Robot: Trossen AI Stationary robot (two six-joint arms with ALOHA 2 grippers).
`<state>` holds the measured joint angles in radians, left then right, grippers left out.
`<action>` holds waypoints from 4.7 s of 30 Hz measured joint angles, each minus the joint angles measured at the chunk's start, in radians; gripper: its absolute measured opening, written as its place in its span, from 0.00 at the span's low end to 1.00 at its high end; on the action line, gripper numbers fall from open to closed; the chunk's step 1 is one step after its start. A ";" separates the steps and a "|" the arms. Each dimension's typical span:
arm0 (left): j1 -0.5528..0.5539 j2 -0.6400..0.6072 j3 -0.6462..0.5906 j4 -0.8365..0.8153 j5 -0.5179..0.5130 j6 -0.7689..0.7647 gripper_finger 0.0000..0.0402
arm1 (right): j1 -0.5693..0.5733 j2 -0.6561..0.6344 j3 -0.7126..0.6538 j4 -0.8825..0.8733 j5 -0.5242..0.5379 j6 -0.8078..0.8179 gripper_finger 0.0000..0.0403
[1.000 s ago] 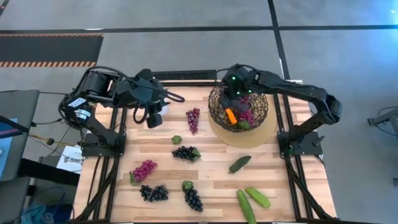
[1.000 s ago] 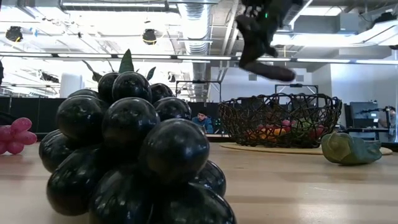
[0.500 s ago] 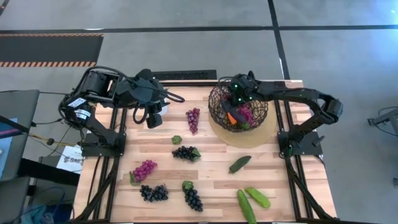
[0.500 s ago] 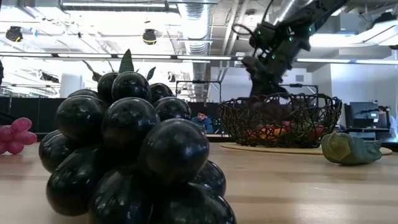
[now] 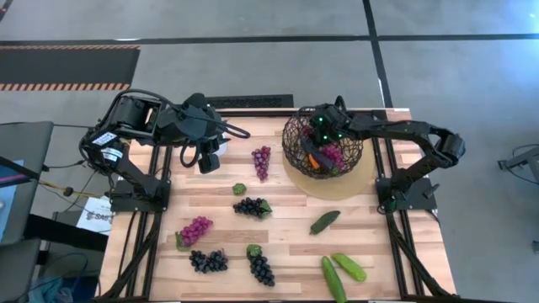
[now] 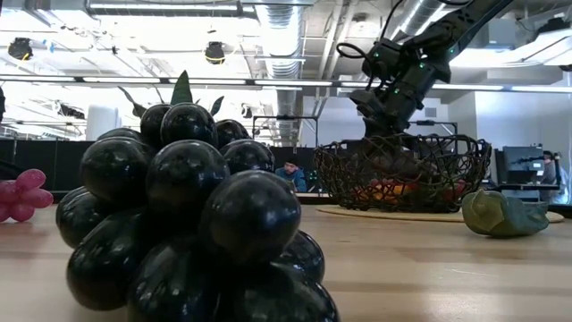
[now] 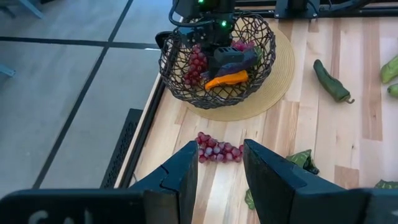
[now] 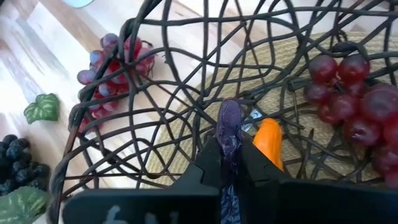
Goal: Build produce basket
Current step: Put the violet eggplant into the black wire basket, then put the black grapes into the black wire basket
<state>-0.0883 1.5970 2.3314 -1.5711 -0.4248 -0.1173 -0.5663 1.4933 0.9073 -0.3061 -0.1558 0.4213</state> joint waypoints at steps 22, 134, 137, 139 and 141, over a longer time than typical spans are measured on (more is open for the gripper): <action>0.000 0.000 0.000 0.000 0.000 -0.010 0.29 | 0.003 0.000 0.000 -0.004 0.062 -0.037 0.22; -0.057 0.161 -0.464 0.550 0.174 0.012 0.00 | 0.841 -0.381 0.612 -0.343 0.341 -0.090 0.11; -0.049 0.127 -0.386 0.549 0.118 0.065 0.00 | 0.839 -0.381 0.612 -0.402 0.341 -0.076 0.04; -0.041 0.109 -0.345 0.549 0.100 0.098 0.00 | 0.830 -0.373 0.613 -0.442 0.340 -0.059 0.02; -0.033 0.092 -0.311 0.548 0.097 0.126 0.00 | 0.817 -0.358 0.613 -0.457 0.340 -0.056 0.01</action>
<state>-0.1212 1.6886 2.0207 -1.0231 -0.3274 0.0083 0.2504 1.1356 1.5204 -0.7628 0.1841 0.3657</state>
